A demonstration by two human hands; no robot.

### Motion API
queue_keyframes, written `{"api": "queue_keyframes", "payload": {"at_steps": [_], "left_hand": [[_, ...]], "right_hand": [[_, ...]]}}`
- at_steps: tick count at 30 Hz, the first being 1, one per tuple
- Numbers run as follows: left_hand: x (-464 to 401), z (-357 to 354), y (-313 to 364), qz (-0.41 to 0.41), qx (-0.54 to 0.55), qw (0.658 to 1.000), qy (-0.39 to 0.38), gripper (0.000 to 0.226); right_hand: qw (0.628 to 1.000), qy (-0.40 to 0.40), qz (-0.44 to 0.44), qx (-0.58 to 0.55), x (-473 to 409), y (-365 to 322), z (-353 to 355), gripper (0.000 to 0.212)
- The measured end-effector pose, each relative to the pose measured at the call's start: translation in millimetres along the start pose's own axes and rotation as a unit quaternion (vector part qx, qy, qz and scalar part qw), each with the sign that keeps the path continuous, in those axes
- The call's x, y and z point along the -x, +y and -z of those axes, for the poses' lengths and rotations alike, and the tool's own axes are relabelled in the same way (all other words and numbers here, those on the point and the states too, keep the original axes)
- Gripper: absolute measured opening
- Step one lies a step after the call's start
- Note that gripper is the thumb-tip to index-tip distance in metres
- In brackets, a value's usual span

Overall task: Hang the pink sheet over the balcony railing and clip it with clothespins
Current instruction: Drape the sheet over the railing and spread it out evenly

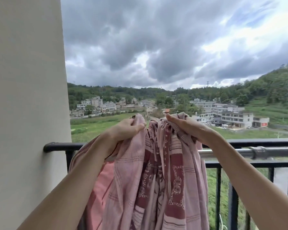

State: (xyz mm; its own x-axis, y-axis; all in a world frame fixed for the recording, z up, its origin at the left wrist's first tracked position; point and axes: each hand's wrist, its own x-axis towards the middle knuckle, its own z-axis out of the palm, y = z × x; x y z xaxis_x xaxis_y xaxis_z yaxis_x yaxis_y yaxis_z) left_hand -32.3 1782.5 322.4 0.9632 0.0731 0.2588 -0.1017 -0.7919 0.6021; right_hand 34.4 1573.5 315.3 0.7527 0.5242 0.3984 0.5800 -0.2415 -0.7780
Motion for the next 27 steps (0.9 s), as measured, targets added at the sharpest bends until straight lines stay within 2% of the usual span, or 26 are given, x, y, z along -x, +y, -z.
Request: {"api": "queue_keyframes", "payload": {"at_steps": [1,2,3,5,7,9,11,14,16,18,20,23,27], "left_hand": [[0.1,-2.1,-6.3,0.002,-0.075,0.997,-0.011,0.046],[2.0,-3.4,-12.6,0.004,-0.117,0.993,-0.02,0.042],[3.7,-3.1,-18.8,0.004,-0.128,0.992,-0.02,0.041],[4.0,1.3,-30.1,-0.006,-0.108,0.994,-0.002,0.043],[5.2,6.0,-35.5,-0.016,-0.075,0.997,0.004,0.043],[7.0,8.3,-37.8,-0.034,-0.017,0.999,0.022,0.043],[8.8,11.1,-39.3,-0.078,0.024,0.993,0.082,0.047],[10.0,21.2,-44.5,-0.142,0.06,0.97,0.189,0.049],[11.5,28.6,-52.8,-0.152,0.089,0.964,0.201,0.047],[14.6,32.5,-68.2,-0.126,0.06,0.972,0.188,0.046],[18.5,35.1,-88.6,-0.058,-0.002,0.985,0.164,0.043],[26.9,50.2,-105.6,0.018,0.049,0.987,0.155,0.039],[24.7,71.1,-102.1,-0.013,0.119,0.968,0.222,0.046]], "right_hand": [[0.992,-0.037,-0.036,0.112,6.9,4.4,-0.8,0.046],[0.969,-0.063,-0.077,0.224,13.8,8.3,-3.0,0.049],[0.939,-0.055,-0.116,0.319,18.2,12.4,-5.5,0.056],[0.887,0.051,-0.153,0.433,23.9,14.4,-12.6,0.068],[0.855,0.161,-0.118,0.479,27.5,7.3,-21.5,0.062],[0.851,0.194,-0.067,0.484,29.1,-3.4,-34.2,0.055],[0.858,0.195,0.004,0.476,26.6,-11.5,-51.5,0.046],[0.917,0.117,0.105,0.366,18.5,-22.3,-85.0,0.04],[0.943,0.055,0.142,0.296,12.2,-26.8,-109.4,0.038],[0.957,0.022,0.139,0.255,5.5,-25.0,-128.9,0.048],[0.953,0.01,0.129,0.274,1.4,-17.9,-141.8,0.056],[0.922,0.031,0.156,0.352,-0.8,-8.0,-150.8,0.03],[0.929,0.078,0.146,0.332,-7.6,-6.6,-154.2,0.043]]}}
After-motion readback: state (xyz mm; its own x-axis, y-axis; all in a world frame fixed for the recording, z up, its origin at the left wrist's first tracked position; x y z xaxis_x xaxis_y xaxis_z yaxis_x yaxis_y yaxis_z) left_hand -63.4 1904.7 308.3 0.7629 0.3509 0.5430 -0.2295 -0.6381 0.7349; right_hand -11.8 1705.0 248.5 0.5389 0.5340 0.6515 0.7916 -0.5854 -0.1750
